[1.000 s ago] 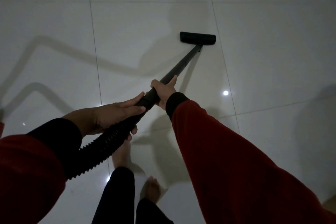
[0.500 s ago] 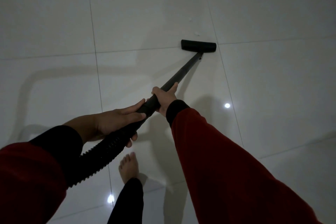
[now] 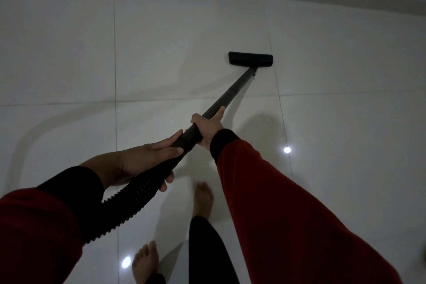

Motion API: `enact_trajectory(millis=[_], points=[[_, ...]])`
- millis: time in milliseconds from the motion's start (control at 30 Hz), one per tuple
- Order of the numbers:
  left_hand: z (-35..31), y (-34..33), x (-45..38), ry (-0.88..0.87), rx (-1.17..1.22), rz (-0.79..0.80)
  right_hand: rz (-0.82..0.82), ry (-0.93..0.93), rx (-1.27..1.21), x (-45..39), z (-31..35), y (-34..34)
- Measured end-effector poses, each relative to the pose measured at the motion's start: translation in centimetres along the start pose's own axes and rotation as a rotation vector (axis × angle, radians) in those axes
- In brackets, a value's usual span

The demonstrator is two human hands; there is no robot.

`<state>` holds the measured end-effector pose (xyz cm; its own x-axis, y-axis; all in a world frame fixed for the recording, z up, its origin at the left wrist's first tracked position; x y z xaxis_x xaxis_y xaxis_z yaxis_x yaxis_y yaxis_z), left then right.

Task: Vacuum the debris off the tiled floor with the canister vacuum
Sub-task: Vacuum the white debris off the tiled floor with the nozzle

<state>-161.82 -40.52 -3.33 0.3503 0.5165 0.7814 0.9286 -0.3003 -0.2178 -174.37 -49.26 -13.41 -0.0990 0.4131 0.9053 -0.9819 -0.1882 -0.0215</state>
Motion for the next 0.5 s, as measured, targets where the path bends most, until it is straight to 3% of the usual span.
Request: enact_trajectory(millis=[500], points=[[-10.3,10.0,-8.4,-0.048,0.172,-0.075,0.057,0.041,0.084,-8.6,17.4,-3.9]])
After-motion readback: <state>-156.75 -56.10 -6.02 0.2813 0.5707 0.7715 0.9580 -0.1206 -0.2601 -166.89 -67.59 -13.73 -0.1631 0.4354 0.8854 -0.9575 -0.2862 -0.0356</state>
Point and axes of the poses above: each hand's wrist, its own x-axis away from the middle knuckle, its own y-axis out of the back of the hand, z = x × y, the point moved 4 cm from there along -x, towards the middle knuckle, and after that the axes turned 4 degrees about -y, right-handed, at the moved point
